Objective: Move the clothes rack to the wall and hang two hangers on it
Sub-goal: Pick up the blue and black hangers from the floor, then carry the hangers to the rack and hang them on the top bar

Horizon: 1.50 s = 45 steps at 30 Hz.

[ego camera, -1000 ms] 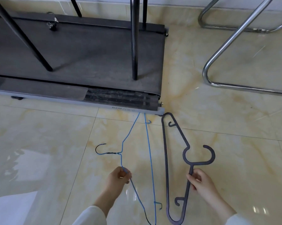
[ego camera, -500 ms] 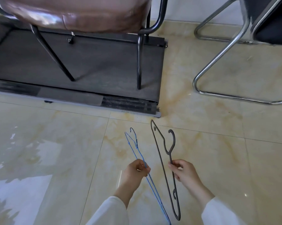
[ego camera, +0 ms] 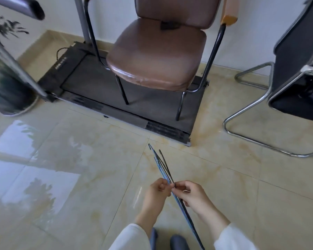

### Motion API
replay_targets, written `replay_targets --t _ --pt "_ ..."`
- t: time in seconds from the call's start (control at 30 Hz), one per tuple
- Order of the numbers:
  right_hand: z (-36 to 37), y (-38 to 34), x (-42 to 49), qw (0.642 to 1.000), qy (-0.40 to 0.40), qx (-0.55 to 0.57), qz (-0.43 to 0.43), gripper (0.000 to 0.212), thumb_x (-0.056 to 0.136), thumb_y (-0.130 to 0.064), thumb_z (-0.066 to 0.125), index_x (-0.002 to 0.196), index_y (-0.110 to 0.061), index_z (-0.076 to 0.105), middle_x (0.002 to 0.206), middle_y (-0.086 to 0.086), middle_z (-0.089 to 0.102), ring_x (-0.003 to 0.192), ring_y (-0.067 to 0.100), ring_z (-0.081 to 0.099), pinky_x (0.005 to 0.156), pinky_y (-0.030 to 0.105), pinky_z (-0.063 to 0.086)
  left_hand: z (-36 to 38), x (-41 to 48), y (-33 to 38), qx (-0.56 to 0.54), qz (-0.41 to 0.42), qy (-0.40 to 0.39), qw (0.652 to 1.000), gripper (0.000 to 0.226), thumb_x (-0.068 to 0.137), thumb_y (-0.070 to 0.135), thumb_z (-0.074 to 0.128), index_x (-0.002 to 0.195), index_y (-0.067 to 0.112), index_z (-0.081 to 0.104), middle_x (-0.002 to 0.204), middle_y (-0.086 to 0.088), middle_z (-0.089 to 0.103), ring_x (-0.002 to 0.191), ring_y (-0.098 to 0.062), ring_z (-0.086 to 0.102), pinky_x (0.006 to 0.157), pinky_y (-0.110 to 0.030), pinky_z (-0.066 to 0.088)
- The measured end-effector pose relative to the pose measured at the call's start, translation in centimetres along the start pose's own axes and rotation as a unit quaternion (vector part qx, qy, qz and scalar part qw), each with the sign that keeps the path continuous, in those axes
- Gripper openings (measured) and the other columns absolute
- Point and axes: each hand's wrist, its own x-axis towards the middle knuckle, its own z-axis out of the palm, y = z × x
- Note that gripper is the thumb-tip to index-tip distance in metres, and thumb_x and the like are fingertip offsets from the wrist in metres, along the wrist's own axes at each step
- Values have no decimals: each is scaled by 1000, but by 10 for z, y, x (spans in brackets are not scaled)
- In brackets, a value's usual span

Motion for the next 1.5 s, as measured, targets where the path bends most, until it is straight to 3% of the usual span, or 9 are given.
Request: replay_targets --t 0.1,0.2,0.4,0.73,0.87,1.03,1.17,1.3,1.5 --pt "3 -39 -34 998 -46 -30 -2 21 78 -13 68 98 -12 63 87 4 66 59 -4 55 46 1 38 -10 -42 29 -24 8 39 999 26 83 9 61 61 15 48 58 -2 41 57 -13 42 47 -8 35" --pt "10 -68 -64 995 -86 -47 -15 29 77 -9 69 105 -7 61 94 9 67 71 5 60 46 2 39 -22 -80 50 -45 16 74 996 25 83 12 62 61 16 49 57 -2 43 58 -15 41 54 -22 32" --pt "43 -103 -121 986 -142 -74 -44 32 73 -9 73 103 -5 64 99 14 69 88 16 64 77 16 50 -61 -155 71 -65 24 140 988 27 82 24 63 60 17 49 54 3 47 54 -9 45 52 -19 34" --pt "160 -95 -241 941 -265 -201 -55 36 77 -3 68 111 1 60 88 4 65 69 -2 59 52 0 43 -147 -303 11 -104 -14 283 953 24 84 31 59 82 7 63 77 -9 63 66 -17 56 57 -22 39" --pt "215 -68 -312 901 -331 -274 -69 31 77 -2 67 107 3 62 72 -3 62 47 -10 56 45 1 38 -173 -388 -39 -260 -58 290 919 28 85 29 59 98 7 70 88 -5 66 67 -4 59 59 -17 39" --pt "272 -20 -411 835 -399 -366 -95 23 77 -8 68 100 -6 68 45 -17 61 35 -10 48 37 3 32 -188 -504 -116 -342 -53 345 872 19 85 32 58 88 17 70 93 -4 68 90 -15 59 68 -20 39" --pt "310 23 -483 779 -436 -440 -99 12 76 -14 69 89 -13 70 50 -8 51 33 -1 38 35 10 29 -192 -588 -170 -364 -40 401 840 20 86 32 56 69 25 65 75 8 68 77 -8 62 60 -20 35" --pt "345 60 -550 713 -480 -502 -95 7 74 -21 71 68 -21 67 54 -5 55 43 6 38 40 15 31 -197 -663 -221 -407 -24 469 783 16 85 31 56 72 26 62 50 20 68 50 9 62 60 -23 33" --pt "398 100 -621 637 -532 -549 -101 12 76 -28 69 68 -20 70 47 -13 64 40 3 38 42 14 34 -214 -745 -284 -448 -14 552 703 18 84 35 56 71 26 65 56 23 70 67 1 64 69 -23 40"
